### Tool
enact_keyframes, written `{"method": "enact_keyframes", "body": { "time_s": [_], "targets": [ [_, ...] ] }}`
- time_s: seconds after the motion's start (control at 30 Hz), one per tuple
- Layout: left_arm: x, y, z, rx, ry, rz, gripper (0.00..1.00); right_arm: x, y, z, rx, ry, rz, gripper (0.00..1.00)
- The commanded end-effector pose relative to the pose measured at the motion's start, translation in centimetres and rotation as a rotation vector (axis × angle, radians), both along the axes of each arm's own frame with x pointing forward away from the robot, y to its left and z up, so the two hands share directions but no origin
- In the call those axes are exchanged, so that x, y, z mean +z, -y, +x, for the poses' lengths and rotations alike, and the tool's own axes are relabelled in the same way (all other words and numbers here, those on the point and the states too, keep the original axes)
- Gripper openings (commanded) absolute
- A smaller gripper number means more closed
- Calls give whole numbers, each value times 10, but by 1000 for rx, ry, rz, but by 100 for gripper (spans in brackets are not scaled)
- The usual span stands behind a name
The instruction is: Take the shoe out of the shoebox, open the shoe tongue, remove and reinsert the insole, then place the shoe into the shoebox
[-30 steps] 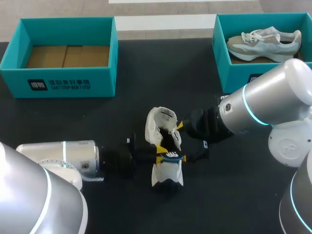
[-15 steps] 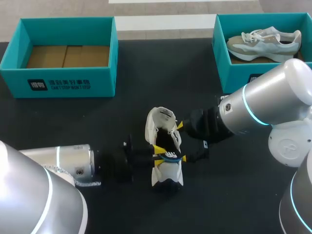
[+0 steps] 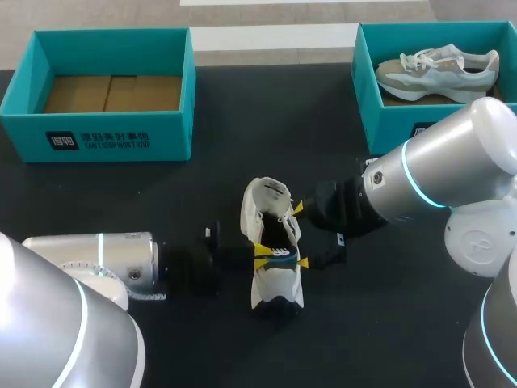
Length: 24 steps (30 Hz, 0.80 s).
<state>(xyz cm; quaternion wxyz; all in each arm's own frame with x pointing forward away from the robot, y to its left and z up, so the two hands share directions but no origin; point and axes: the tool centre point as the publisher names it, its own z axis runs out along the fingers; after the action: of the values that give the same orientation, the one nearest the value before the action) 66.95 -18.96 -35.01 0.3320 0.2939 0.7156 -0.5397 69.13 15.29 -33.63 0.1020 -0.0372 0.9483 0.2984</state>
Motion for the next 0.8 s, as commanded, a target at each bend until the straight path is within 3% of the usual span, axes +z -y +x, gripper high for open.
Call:
{"method": "enact_keyframes", "body": {
  "time_s": [0.03,0.1,0.13,0.17,0.27,0.43,0.5,0.6,0.8],
  "targets": [
    [2,-3,-4,-12,-3,4,0,-1,0,-1,-2,3,0,100],
    [7,-6,-7,-16,0,3,0,-1,0,-1,-2,3,0,100],
    [10,-7,-8,-16,2,1,10,-1,0,-1,-2,3,0,100],
    [14,-9,-10,-19,12,-2,26,-1,0,-1,-2,3,0,100],
    [24,-12,-12,-23,29,0,41,-1,0,-1,-2,3,0,100],
    [41,-20,-13,-35,48,12,49,-1,0,-1,-2,3,0,100],
    [47,-24,-13,-41,51,19,60,-1,0,-1,-2,3,0,100],
    [54,-29,-11,-48,51,23,66,-1,0,-1,-2,3,0,100],
    [62,-35,-12,-84,37,52,70,-1,0,-1,-2,3,0,100]
  ]
}}
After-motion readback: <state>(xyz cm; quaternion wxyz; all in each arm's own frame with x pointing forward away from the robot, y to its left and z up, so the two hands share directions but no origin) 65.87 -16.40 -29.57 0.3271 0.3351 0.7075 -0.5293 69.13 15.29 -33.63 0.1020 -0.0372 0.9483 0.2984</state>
